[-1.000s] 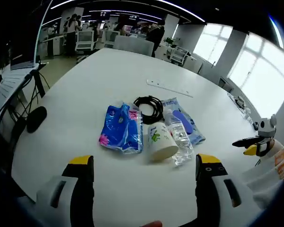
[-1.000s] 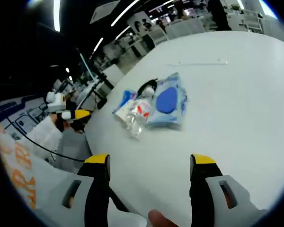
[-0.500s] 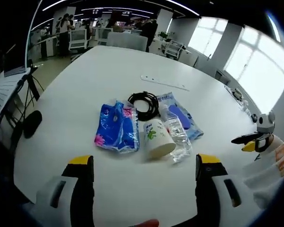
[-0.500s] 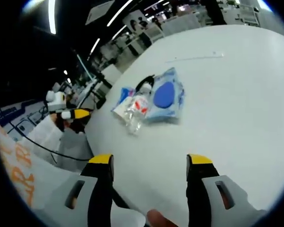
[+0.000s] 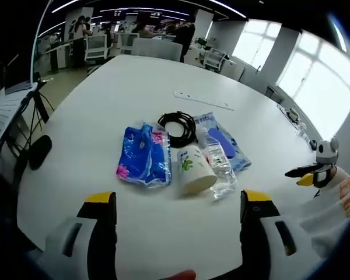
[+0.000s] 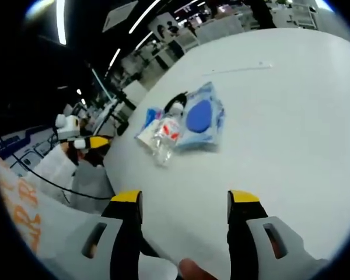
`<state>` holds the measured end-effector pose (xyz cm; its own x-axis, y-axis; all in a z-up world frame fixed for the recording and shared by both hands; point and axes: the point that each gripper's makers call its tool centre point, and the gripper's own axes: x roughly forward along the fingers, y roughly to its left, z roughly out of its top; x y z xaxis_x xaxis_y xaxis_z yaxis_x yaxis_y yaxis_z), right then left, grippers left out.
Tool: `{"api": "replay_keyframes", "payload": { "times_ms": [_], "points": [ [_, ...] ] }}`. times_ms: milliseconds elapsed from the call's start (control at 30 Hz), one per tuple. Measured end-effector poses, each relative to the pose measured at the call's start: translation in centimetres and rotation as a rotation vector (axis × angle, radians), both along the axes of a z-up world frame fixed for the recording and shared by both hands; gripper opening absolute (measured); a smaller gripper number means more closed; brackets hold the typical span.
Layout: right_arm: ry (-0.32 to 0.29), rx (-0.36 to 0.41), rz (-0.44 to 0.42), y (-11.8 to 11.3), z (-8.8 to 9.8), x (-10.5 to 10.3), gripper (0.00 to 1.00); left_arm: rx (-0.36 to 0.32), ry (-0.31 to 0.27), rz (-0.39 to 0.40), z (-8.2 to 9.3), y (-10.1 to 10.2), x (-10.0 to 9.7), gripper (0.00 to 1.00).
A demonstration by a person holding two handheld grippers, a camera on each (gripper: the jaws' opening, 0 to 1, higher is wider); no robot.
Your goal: Arrange the tabletop items into an orderly group along one side of the table until the central work area is clear of visible clutter.
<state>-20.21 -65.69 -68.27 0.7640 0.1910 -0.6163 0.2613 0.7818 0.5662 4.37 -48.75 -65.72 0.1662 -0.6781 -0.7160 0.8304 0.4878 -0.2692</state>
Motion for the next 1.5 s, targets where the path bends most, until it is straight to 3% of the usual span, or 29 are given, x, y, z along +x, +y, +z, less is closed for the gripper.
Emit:
{"api": "replay_keyframes", "payload": {
  "times_ms": [567, 933, 1000, 1100, 1300, 1400, 1500],
  "points": [
    [0.002, 0.001, -0.009, -0.2, 0.0, -0.6, 0.57, 0.011, -0.004, -0.005, -0.1, 0.3, -0.1, 0.87],
    [-0.014, 0.003, 0.002, 0.2, 0.6, 0.3, 0.56, 0.013, 0.005, -0.037, -0.3, 0.1, -1.0, 0.84],
    [-0.019, -0.004, 0.016, 0.2, 0.9, 0.6, 0.56, 0.011, 0.007, -0.046, -0.3, 0.0, -1.2, 0.82],
    [0.006, -0.02, 0.133, 0.3, 1.3, 0.5, 0.55, 0.01, 0.015, -0.058, -0.4, -0.3, -1.3, 0.81],
    [-0.077, -0.115, 0.169, -2.9, 5.7, 2.9, 0.55, -0.007, 0.013, -0.08, -0.1, -1.8, -1.0, 0.79],
    [-0.077, -0.193, 0.225, -4.4, 7.8, 4.0, 0.55, -0.011, 0.014, -0.096, 0.1, -2.7, -0.9, 0.79],
    [-0.078, -0.196, 0.236, -5.6, 9.9, 5.4, 0.57, -0.01, 0.011, -0.112, 0.2, -3.2, -0.8, 0.79]
  ]
}}
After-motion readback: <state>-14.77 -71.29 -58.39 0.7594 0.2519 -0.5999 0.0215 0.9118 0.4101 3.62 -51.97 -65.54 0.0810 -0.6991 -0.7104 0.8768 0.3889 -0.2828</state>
